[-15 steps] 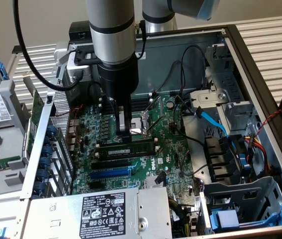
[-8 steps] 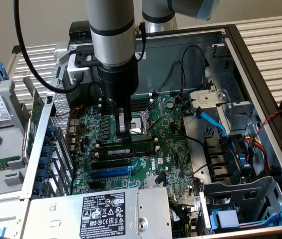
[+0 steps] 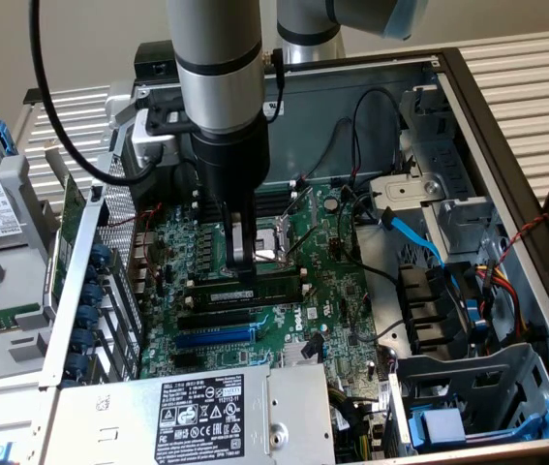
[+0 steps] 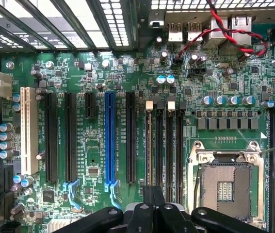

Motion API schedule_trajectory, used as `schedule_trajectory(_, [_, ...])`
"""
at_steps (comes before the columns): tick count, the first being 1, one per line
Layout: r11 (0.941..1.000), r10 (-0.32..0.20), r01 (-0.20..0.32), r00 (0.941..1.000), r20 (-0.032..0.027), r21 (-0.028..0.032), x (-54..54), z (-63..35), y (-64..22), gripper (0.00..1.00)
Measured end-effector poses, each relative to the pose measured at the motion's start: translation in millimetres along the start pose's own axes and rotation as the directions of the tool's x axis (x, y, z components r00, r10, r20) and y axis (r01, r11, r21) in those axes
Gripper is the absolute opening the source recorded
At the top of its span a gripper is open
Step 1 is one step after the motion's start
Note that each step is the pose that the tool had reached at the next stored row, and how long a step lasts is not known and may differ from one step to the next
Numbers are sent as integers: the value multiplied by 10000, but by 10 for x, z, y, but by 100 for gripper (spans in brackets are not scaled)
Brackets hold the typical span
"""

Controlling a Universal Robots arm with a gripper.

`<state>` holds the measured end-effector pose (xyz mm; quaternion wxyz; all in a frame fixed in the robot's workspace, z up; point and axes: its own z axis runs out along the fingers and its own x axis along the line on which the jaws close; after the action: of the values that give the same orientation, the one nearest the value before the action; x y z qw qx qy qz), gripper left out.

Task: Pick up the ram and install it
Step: 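Press down the ram until it locks into place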

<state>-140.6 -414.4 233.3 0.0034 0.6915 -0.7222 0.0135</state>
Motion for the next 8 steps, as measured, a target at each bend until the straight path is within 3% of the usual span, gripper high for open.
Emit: schedule_trajectory(8, [10000,-1,1,10000,-1,-1,0,23,1,11])
